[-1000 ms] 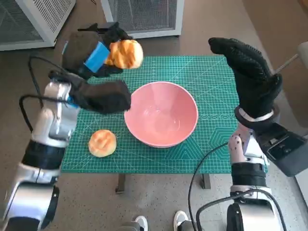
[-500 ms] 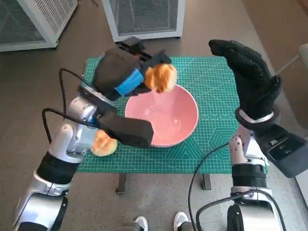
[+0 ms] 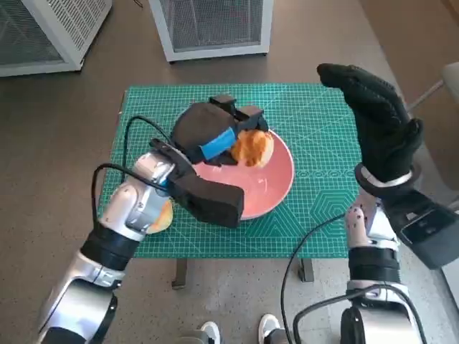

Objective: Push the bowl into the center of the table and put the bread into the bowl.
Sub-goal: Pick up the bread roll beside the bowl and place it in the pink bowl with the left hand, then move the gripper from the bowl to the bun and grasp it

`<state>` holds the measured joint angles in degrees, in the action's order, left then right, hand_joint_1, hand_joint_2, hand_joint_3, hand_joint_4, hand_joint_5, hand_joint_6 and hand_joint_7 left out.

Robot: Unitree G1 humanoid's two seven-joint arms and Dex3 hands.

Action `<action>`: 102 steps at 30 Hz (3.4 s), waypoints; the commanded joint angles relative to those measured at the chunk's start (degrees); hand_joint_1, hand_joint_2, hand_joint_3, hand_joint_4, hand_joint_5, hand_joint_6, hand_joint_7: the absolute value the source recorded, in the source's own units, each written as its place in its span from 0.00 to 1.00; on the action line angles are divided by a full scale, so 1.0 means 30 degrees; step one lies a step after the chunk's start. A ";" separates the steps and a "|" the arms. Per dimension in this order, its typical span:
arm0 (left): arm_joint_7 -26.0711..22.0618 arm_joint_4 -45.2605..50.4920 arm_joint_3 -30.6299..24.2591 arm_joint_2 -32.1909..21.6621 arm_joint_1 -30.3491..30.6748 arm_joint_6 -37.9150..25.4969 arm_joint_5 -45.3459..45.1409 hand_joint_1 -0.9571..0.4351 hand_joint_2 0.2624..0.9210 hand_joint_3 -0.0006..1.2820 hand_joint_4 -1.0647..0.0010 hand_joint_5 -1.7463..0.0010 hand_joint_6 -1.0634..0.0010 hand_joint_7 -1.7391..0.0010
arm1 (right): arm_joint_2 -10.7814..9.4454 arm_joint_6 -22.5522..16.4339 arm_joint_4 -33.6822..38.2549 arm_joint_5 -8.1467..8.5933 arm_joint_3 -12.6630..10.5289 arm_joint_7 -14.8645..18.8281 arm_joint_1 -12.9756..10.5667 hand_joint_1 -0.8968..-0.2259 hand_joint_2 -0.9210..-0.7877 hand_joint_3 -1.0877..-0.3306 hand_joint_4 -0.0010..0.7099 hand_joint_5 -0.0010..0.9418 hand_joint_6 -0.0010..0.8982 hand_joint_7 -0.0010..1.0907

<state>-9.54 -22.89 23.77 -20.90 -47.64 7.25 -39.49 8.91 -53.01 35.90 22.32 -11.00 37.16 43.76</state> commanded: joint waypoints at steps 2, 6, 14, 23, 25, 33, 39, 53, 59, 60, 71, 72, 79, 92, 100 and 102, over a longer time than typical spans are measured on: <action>-0.2799 0.0770 0.0170 -0.0073 -0.0373 -0.1850 -0.0032 0.58 0.84 0.03 0.88 0.94 0.79 0.89 | 0.0190 -0.0067 0.0067 -0.0190 -0.0090 -0.0183 -0.0505 0.47 0.00 0.63 0.34 0.01 0.05 0.54; -0.3909 0.1481 0.0193 -0.0244 -0.0325 -0.2433 -0.0166 0.50 0.82 0.01 0.97 0.99 0.84 0.95 | 0.0166 -0.0110 0.0091 -0.0295 -0.0084 -0.0296 -0.0520 0.47 0.00 0.63 0.34 0.01 0.05 0.54; -0.4648 0.2417 -0.0302 -0.0764 0.0229 -0.2225 0.0401 0.43 0.81 0.00 1.00 1.00 0.86 0.98 | 0.0086 -0.0316 0.0136 -0.0531 0.0001 -0.0568 -0.0597 0.47 0.00 0.63 0.35 0.01 0.05 0.53; -0.6553 0.6912 -0.3118 -0.2601 0.2101 -0.3088 0.2982 0.42 0.80 0.00 1.00 1.00 0.87 0.98 | -0.0026 -0.0274 -0.0174 -0.0774 0.0132 -0.0910 -0.0749 0.47 0.00 0.62 0.34 0.00 0.06 0.53; -0.7006 0.8090 -0.3913 -0.3027 0.2600 -0.3554 0.3496 0.43 0.80 0.00 1.00 1.00 0.86 0.98 | -0.0045 -0.0246 -0.0309 -0.0822 0.0169 -0.0988 -0.0823 0.47 0.00 0.62 0.34 0.00 0.06 0.53; -0.8134 1.2813 -0.6961 -0.4482 0.5050 -0.5835 0.5065 0.47 0.79 0.00 1.00 1.00 0.85 0.98 | -0.0072 -0.0132 -0.0620 -0.0912 0.0295 -0.1223 -0.1010 0.47 0.00 0.61 0.34 0.00 0.06 0.53; -0.8425 1.4773 -0.8371 -0.5681 0.7262 -0.6687 0.5245 0.50 0.73 0.00 1.00 1.00 0.84 0.98 | -0.0075 -0.0067 -0.0638 -0.0867 0.0410 -0.1278 -0.1044 0.47 0.00 0.60 0.34 0.00 0.05 0.53; -1.0178 1.6116 -0.9145 -0.7788 1.0598 -0.8461 0.5408 0.66 0.65 0.00 1.00 1.00 0.83 0.99 | -0.0132 0.0189 -0.0289 -0.0454 0.0479 -0.0981 -0.0894 0.46 0.00 0.60 0.34 0.00 0.05 0.53; -1.0073 1.5954 -0.8392 -0.7737 1.0752 -0.9017 0.4813 0.72 0.66 0.00 0.98 1.00 0.83 0.99 | -0.0123 0.0338 -0.0203 -0.0337 0.0484 -0.0832 -0.0796 0.45 0.00 0.60 0.34 0.00 0.05 0.54; -0.9999 1.5874 -0.8234 -0.7667 1.0761 -0.9083 0.4707 0.73 0.66 0.00 0.98 1.00 0.83 0.99 | -0.0119 0.0365 -0.0210 -0.0309 0.0484 -0.0790 -0.0792 0.45 0.00 0.60 0.34 0.00 0.05 0.54; -0.9096 1.4280 -0.6191 -0.7043 1.0444 -0.9716 0.3244 0.77 0.67 0.00 0.94 1.00 0.83 1.00 | -0.0118 0.0595 -0.0227 0.0043 0.0473 -0.0316 -0.0753 0.46 0.00 0.60 0.33 0.00 0.04 0.54; -0.8998 1.3884 -0.5925 -0.6979 1.0326 -0.9680 0.3060 0.77 0.67 0.00 0.94 1.00 0.83 1.00 | -0.0117 0.0610 -0.0222 0.0060 0.0478 -0.0283 -0.0749 0.46 0.00 0.60 0.33 0.00 0.04 0.54; -0.8489 1.1667 -0.4360 -0.6411 0.9504 -0.9659 0.1993 0.73 0.67 0.00 0.93 1.00 0.83 1.00 | -0.0038 0.0790 -0.0262 0.0250 0.0425 -0.0074 -0.0754 0.47 0.00 0.60 0.33 0.00 0.03 0.55; -0.7599 0.6759 -0.1925 -0.5118 0.7772 -0.9227 0.0558 0.69 0.68 0.00 0.88 0.99 0.81 0.99 | 0.0074 0.0944 -0.0328 0.0252 0.0319 0.0076 -0.0796 0.47 0.00 0.59 0.32 0.00 0.03 0.56; -0.8104 0.3333 -0.0406 -0.4284 0.6433 -0.9757 -0.0117 0.67 0.70 0.01 0.87 1.00 0.75 0.98 | 0.0143 0.1007 -0.0346 0.0204 0.0281 0.0158 -0.0815 0.48 0.00 0.59 0.32 0.00 0.02 0.56; -0.8137 0.2645 -0.0151 -0.4145 0.6135 -0.9808 -0.0185 0.67 0.71 0.01 0.86 0.99 0.74 0.98 | 0.0146 0.1009 -0.0361 0.0176 0.0273 0.0159 -0.0834 0.48 0.00 0.59 0.32 0.00 0.02 0.56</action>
<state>-33.56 -11.00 21.52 -34.24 -28.62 -21.45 -38.56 8.91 -50.60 34.47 22.54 -10.08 37.10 41.95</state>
